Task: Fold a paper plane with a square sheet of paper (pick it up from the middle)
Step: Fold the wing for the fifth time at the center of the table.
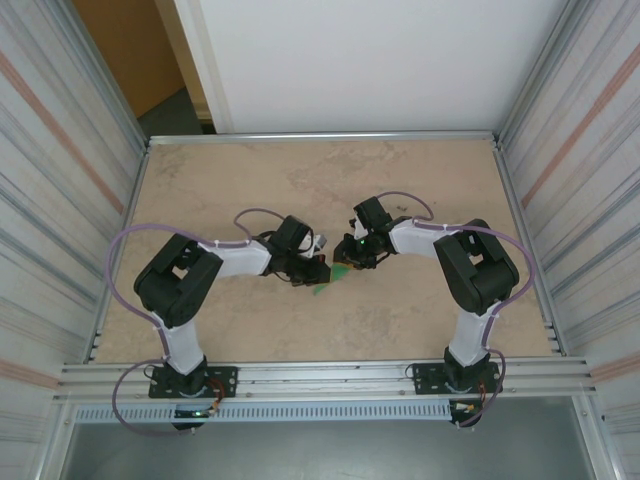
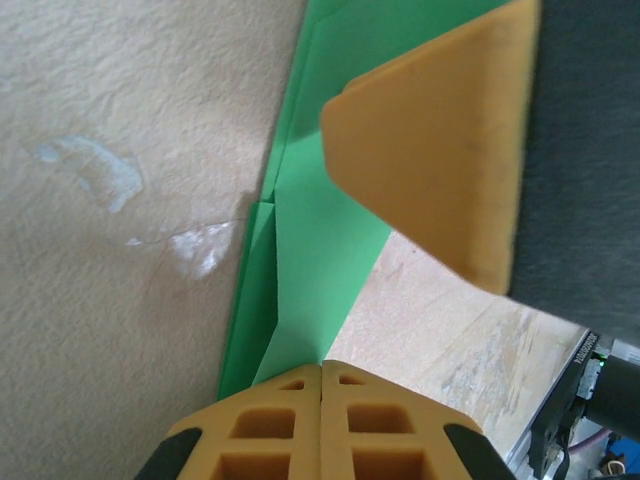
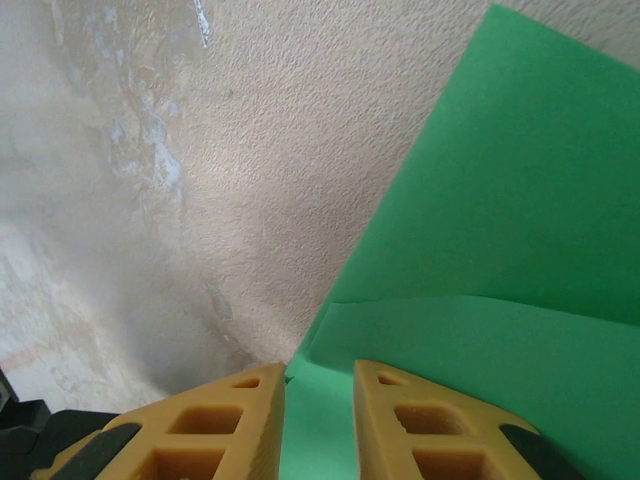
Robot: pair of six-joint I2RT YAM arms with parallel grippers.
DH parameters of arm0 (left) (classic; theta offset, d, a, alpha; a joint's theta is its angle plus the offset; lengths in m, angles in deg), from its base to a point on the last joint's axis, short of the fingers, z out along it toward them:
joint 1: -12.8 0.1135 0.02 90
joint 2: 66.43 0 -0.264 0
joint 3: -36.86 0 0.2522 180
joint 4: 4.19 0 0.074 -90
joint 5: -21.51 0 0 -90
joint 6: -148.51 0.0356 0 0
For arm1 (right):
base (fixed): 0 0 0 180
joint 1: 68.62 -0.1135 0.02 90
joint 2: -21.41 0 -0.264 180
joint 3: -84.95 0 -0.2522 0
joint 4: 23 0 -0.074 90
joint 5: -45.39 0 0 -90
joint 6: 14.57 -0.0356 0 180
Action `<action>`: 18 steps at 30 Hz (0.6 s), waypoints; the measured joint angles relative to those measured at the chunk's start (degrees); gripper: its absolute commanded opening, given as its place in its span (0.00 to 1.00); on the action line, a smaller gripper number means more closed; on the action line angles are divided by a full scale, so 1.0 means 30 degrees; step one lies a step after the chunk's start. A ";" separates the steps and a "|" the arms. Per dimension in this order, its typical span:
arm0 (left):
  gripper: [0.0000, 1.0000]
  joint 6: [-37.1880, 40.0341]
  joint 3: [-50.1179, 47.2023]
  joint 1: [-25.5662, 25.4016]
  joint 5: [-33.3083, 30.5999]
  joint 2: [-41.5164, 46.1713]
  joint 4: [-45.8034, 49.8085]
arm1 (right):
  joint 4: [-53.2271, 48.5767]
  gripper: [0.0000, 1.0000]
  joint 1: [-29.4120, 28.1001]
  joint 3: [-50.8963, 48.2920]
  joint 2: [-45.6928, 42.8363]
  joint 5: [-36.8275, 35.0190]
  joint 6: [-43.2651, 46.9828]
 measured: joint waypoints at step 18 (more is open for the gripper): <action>0.03 -0.0561 -0.0546 0.0160 -0.0131 -0.0022 -0.0699 | -0.1523 0.27 0.0699 0.0685 -0.0576 -0.0248 0.0714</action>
